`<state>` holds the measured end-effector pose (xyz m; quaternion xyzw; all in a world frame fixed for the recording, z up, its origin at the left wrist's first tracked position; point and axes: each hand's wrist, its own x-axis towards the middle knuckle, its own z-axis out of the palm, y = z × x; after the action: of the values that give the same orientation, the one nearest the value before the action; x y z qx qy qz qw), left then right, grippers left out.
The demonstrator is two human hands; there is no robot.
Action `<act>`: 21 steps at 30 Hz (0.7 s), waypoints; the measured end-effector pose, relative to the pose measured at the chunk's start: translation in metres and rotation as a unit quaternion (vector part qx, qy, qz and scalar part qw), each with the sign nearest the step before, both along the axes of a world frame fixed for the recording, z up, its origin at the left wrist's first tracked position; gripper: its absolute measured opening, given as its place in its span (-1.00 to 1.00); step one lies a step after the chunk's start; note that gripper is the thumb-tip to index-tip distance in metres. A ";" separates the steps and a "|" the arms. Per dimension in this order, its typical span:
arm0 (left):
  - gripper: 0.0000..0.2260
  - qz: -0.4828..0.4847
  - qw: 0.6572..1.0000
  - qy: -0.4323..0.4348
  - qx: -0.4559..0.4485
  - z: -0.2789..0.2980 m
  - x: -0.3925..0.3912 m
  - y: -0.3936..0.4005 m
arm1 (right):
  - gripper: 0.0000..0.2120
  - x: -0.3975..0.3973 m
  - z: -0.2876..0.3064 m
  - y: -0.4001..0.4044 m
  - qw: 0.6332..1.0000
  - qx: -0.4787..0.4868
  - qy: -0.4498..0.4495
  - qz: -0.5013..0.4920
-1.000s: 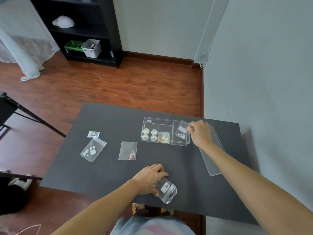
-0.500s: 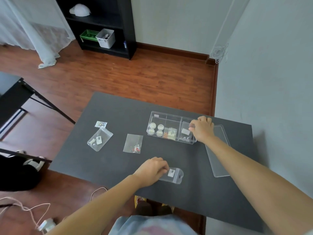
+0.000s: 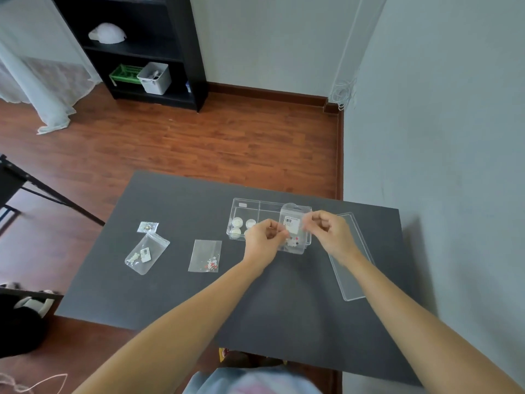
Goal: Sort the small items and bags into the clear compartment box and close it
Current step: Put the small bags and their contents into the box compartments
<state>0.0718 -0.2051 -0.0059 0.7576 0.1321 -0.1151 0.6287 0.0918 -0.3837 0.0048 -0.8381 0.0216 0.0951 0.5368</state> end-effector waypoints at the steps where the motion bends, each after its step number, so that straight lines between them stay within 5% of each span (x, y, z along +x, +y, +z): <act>1: -0.91 -0.006 1.000 -0.003 0.001 0.000 0.005 -0.004 | -0.92 0.002 0.001 -0.002 1.000 -0.015 -0.011 -0.004; 5: -0.91 -0.050 0.988 -0.050 0.137 -0.004 0.017 -0.015 | -0.98 0.009 0.001 -0.007 0.994 -0.063 -0.037 -0.086; 9: -0.57 -0.096 0.911 -0.082 0.393 -0.022 0.015 -0.004 | -0.94 0.018 -0.004 -0.005 0.981 -0.107 -0.061 -0.152; 14: -0.36 -0.163 0.880 -0.027 0.445 -0.043 0.007 0.008 | -0.89 0.027 -0.021 0.010 0.981 -0.143 -0.040 -0.127; 21: -0.30 -0.184 0.875 -0.015 0.448 -0.051 0.008 0.010 | -0.79 0.030 -0.049 0.022 0.953 -0.290 -0.001 -0.085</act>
<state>0.0795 -0.1953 -0.0573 0.9705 0.0182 -0.1458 0.1913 0.1219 -0.3618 -0.0440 -0.9528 0.1191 0.0376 0.2766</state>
